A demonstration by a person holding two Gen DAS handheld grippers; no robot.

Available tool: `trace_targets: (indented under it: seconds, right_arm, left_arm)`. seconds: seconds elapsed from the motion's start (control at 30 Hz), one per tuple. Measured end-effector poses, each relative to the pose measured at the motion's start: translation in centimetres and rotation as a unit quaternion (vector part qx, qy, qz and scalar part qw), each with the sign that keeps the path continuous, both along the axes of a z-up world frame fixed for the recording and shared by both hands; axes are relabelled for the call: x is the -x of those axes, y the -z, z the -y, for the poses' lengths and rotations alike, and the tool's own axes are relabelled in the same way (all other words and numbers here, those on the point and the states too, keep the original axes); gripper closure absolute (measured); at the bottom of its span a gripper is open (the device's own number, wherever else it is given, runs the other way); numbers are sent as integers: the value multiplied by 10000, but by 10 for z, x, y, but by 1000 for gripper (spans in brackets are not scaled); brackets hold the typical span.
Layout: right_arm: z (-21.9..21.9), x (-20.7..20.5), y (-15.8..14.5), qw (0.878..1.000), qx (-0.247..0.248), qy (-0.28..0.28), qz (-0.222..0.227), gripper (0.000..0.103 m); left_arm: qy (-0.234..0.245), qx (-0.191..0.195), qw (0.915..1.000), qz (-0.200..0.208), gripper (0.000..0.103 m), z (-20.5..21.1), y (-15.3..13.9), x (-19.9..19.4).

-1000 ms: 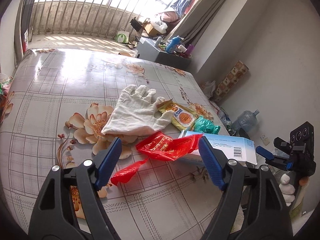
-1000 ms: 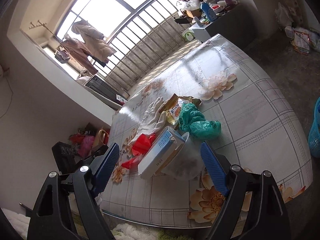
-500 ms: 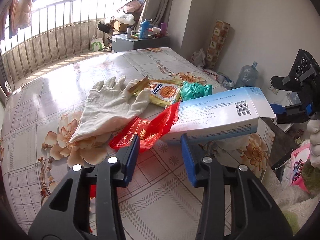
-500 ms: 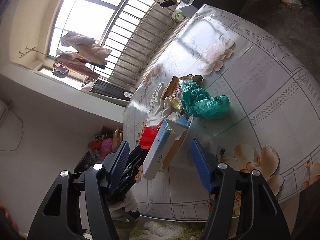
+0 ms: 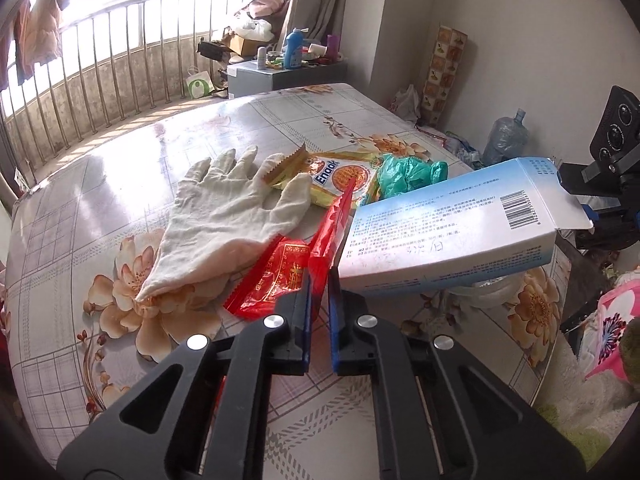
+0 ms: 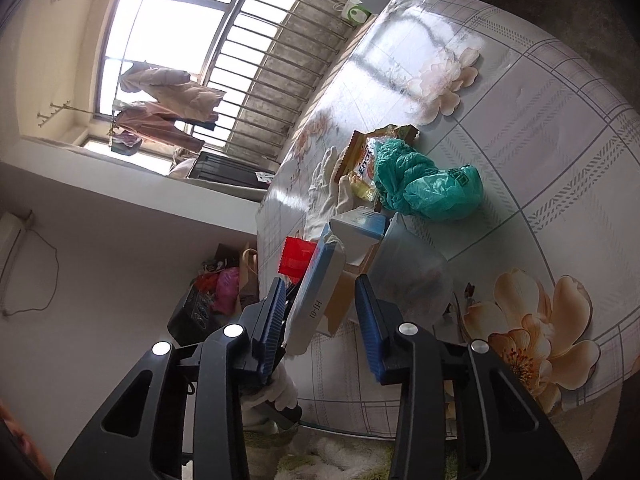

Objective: Collect trash
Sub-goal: 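Grasp the red wrapper with the left tool while the right tool grasps the blue-white medicine box, then carry both over the wastebasket and open the left tool while the right tool holds the box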

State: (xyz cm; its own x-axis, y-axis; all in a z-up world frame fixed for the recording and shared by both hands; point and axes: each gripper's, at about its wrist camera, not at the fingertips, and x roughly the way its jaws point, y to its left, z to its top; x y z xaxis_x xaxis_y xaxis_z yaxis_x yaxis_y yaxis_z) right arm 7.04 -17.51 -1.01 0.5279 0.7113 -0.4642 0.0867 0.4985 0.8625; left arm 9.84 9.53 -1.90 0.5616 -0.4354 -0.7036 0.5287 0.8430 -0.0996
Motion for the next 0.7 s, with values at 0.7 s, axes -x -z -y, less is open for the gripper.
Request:
trace_targets:
  seconds: [0.7]
  right_arm:
    - [-19, -25, -35, 9815, -1448, -773, 981, 97]
  left_arm:
    - [-692, 642, 9938, 594, 103, -50, -67, 7]
